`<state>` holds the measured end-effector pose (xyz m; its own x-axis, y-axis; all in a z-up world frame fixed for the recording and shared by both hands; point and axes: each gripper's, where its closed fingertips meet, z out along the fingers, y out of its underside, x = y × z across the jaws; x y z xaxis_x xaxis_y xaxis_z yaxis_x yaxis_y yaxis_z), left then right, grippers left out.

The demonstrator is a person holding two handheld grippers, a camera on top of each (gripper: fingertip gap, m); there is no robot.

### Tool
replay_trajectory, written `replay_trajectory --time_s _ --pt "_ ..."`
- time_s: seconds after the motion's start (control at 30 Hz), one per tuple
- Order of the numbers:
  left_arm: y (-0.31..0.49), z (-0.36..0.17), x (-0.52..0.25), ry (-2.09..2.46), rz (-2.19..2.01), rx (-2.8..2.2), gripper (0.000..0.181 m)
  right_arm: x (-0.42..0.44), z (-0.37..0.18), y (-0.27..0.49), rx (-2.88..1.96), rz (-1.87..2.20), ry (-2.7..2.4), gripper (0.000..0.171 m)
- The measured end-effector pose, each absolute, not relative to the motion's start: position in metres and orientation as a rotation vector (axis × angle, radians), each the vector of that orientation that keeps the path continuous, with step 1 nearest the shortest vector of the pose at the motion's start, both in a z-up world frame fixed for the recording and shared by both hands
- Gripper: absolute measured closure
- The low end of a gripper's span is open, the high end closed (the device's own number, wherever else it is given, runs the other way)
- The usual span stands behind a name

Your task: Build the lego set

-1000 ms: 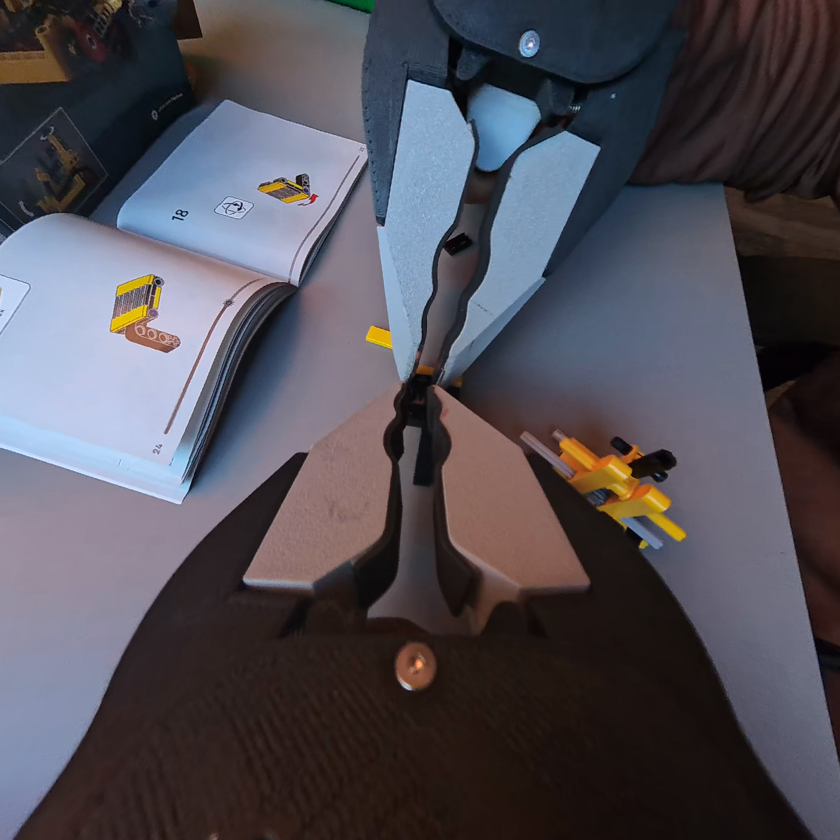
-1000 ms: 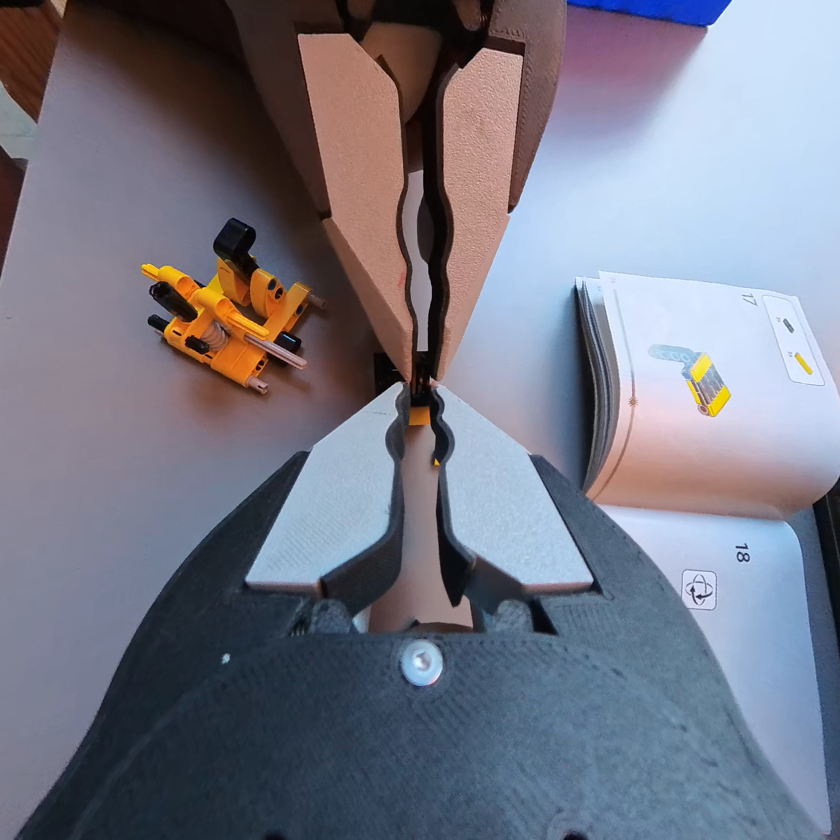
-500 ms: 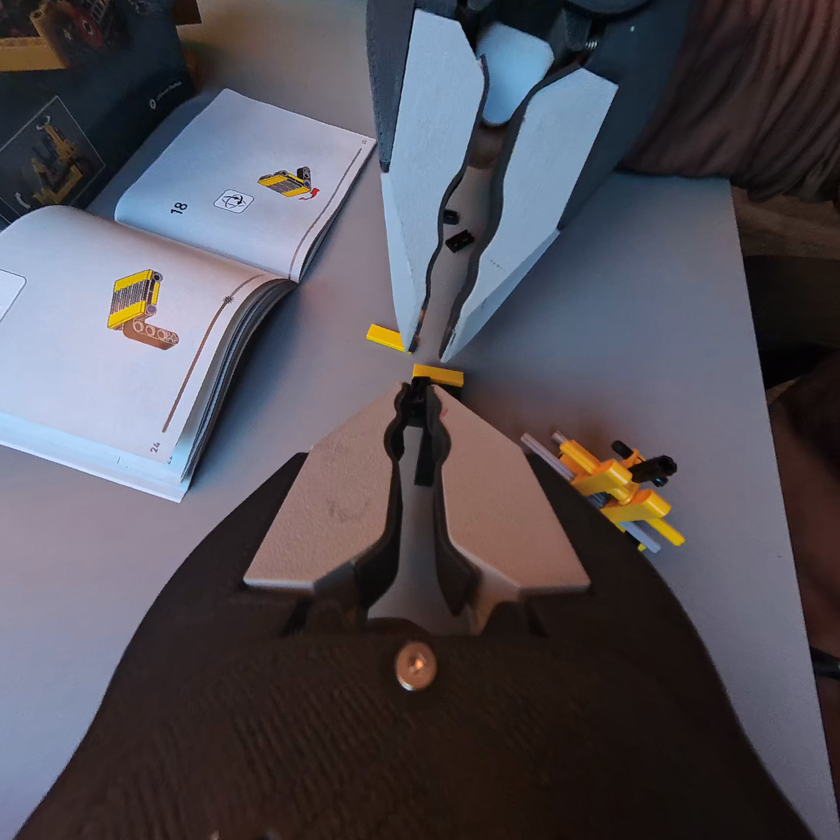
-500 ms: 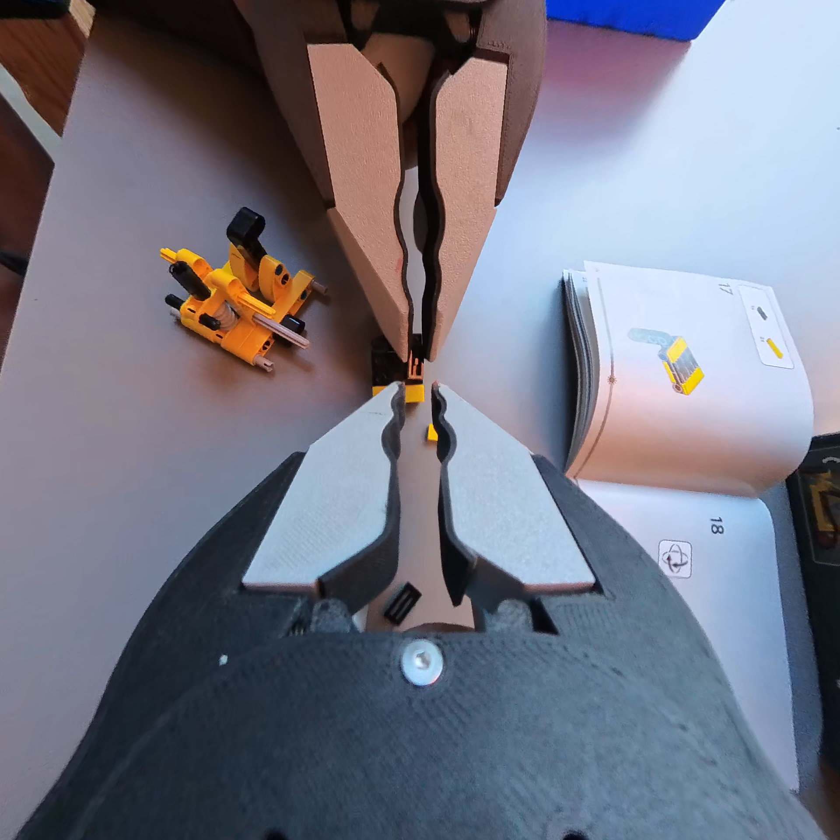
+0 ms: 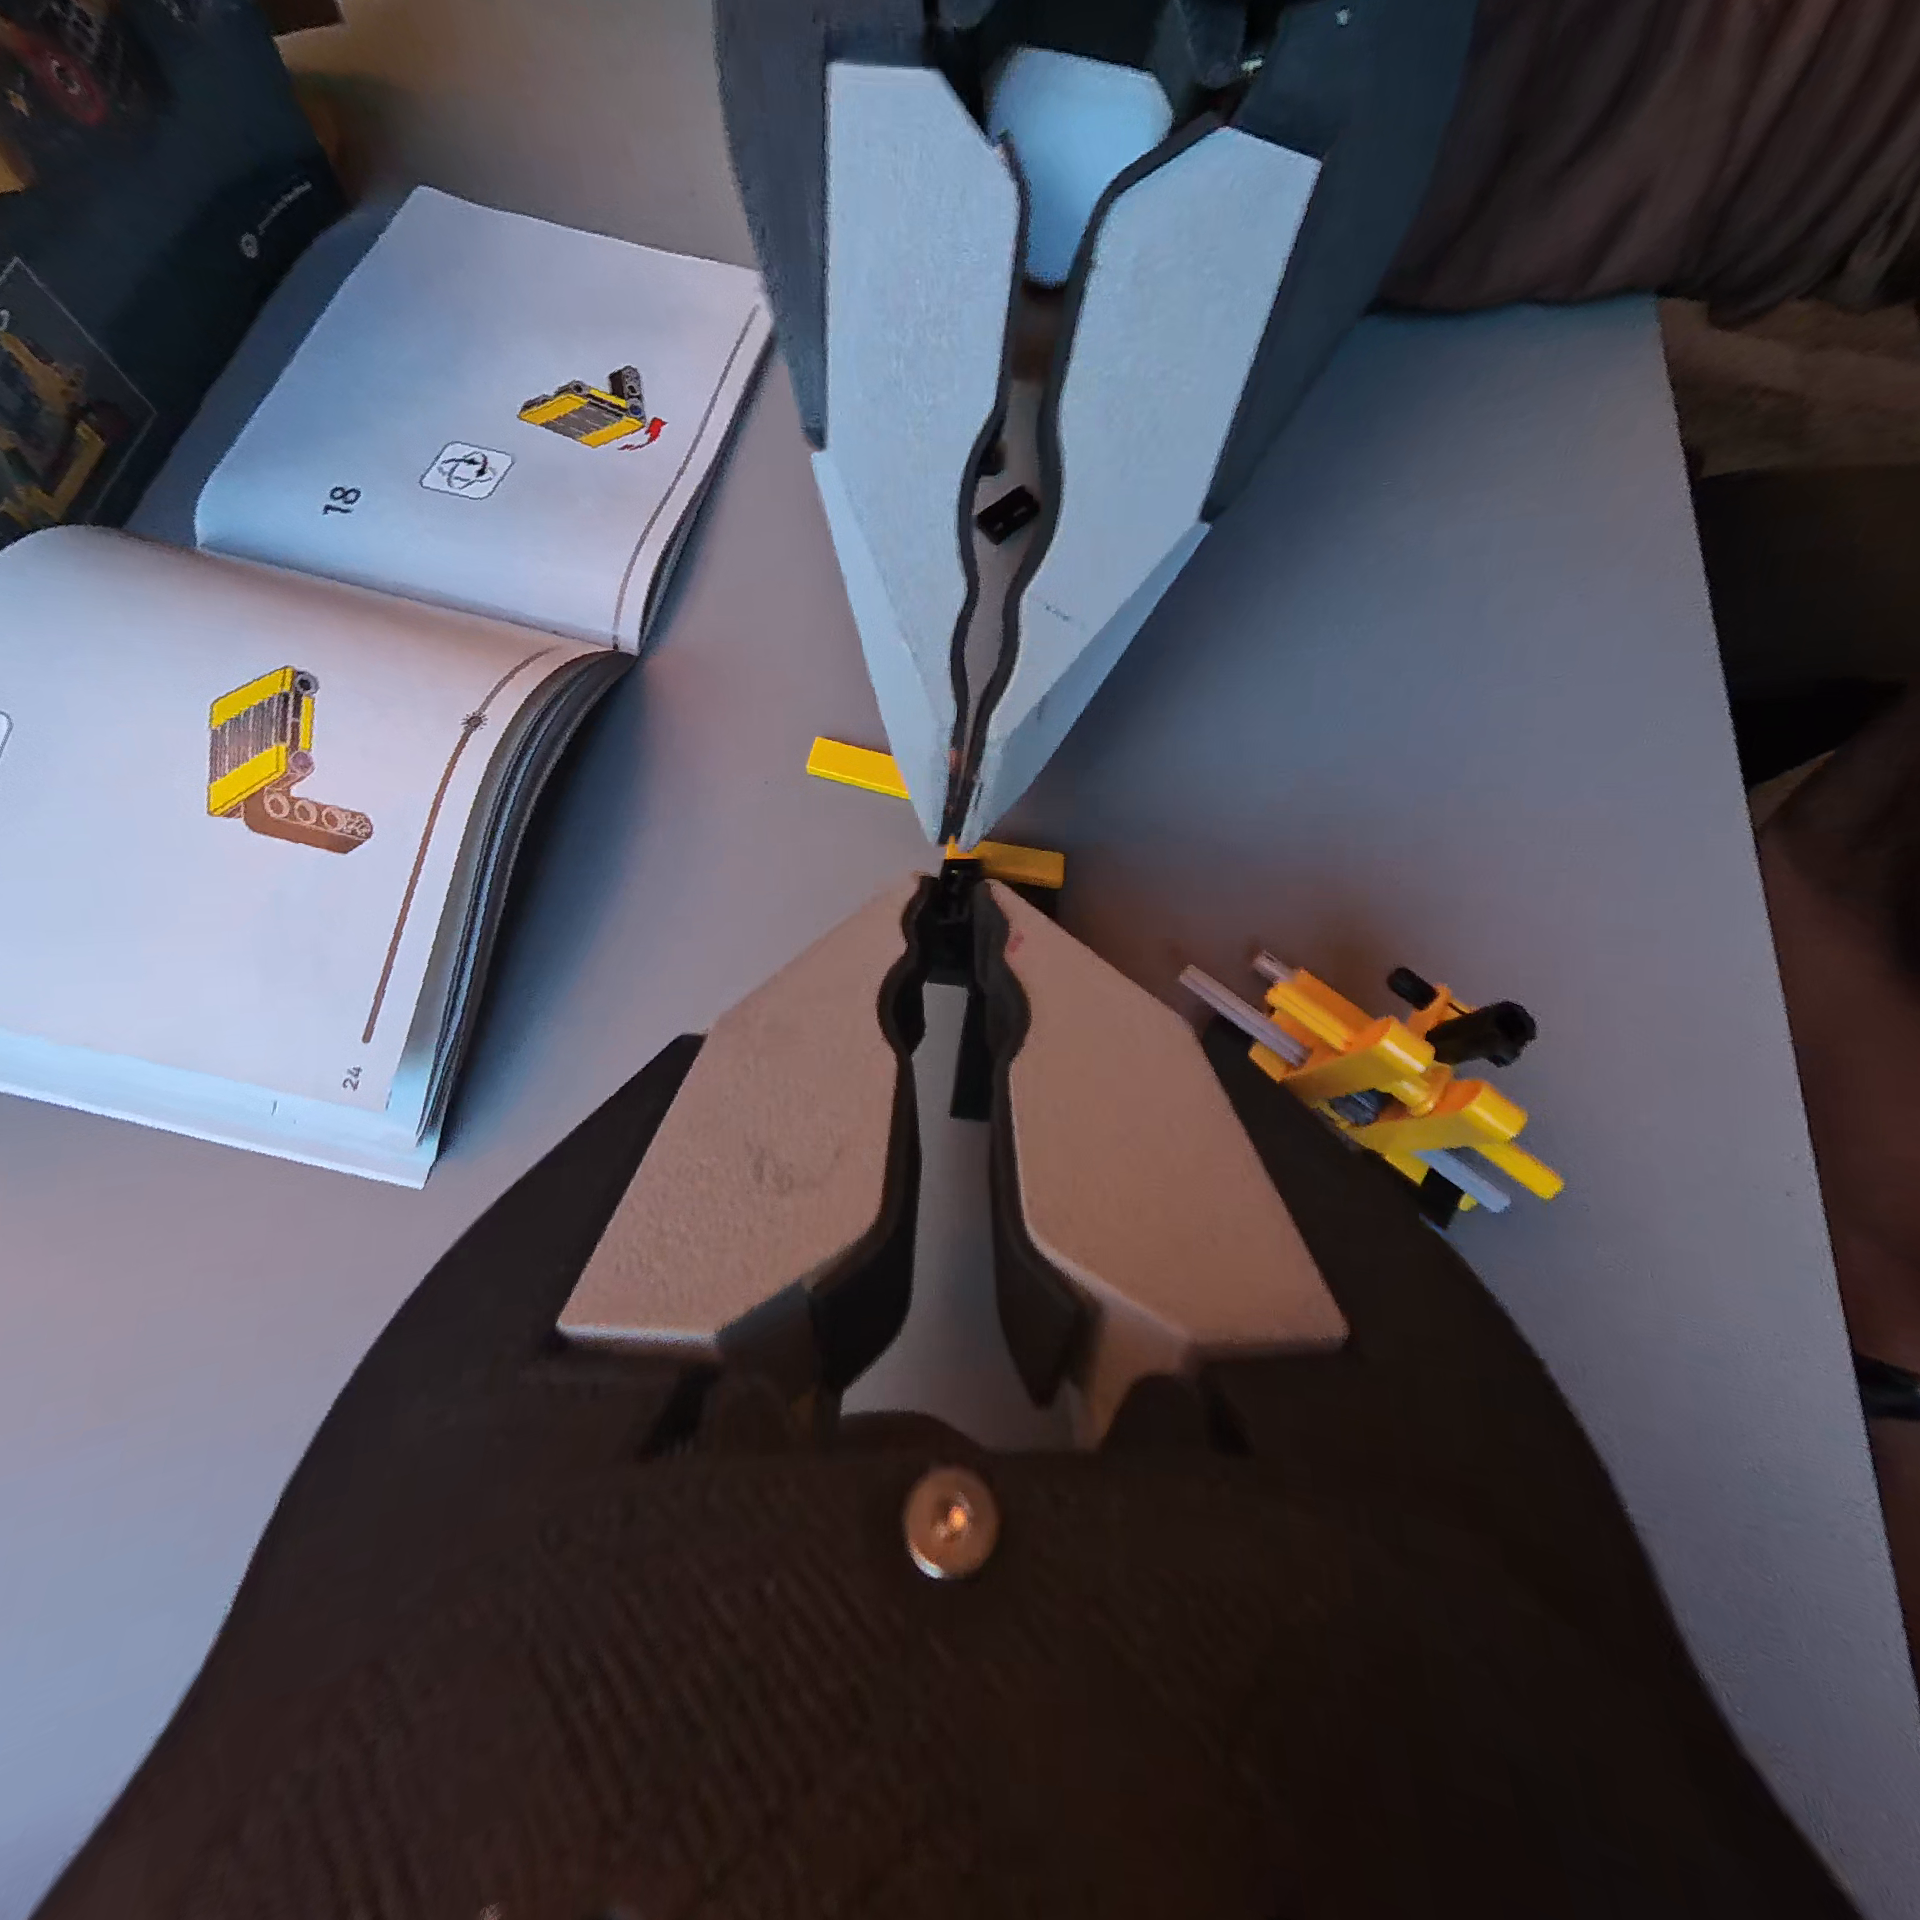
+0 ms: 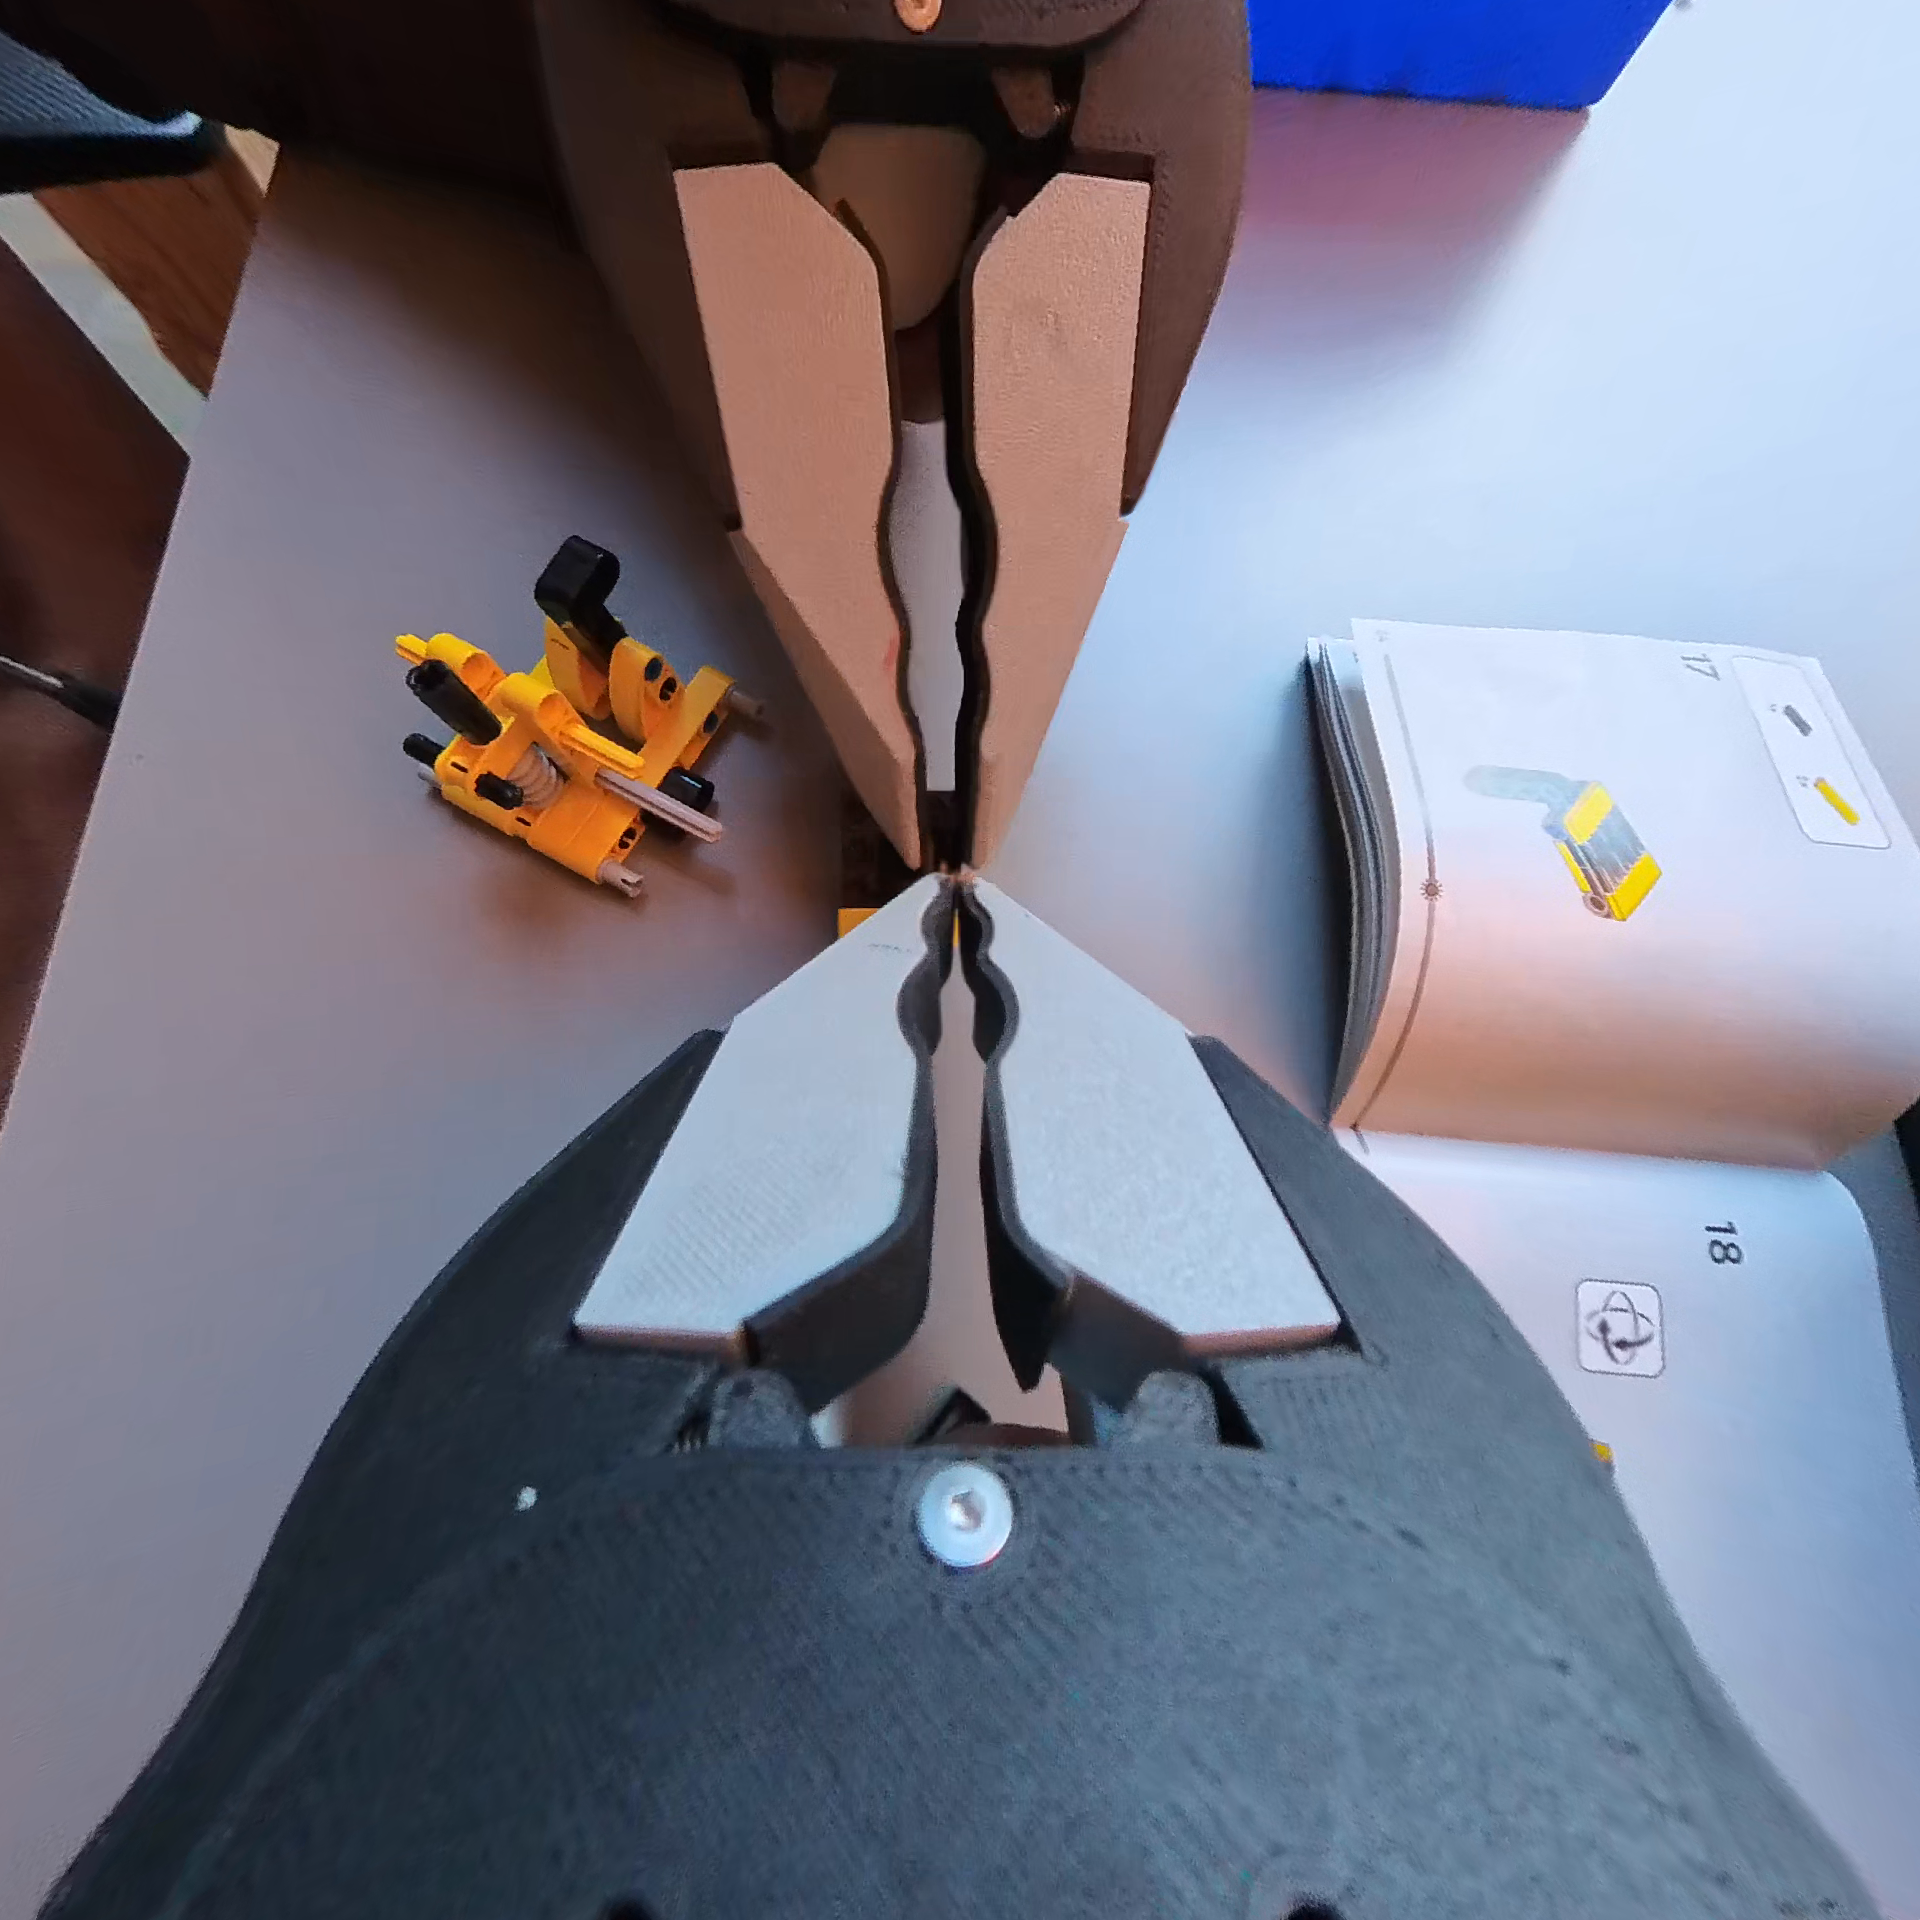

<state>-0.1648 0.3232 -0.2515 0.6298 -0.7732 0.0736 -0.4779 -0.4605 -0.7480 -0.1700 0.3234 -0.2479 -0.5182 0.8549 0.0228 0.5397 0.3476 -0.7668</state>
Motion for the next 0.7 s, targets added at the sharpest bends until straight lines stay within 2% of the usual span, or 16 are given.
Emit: replay_trajectory --time_s 0.7 --pt "0.3193 -0.2516 -0.1614 1.043 -0.538 -2.086 0.178 -0.1678 -0.2526 0.3176 -1.215 1.013 -2.237 0.167"
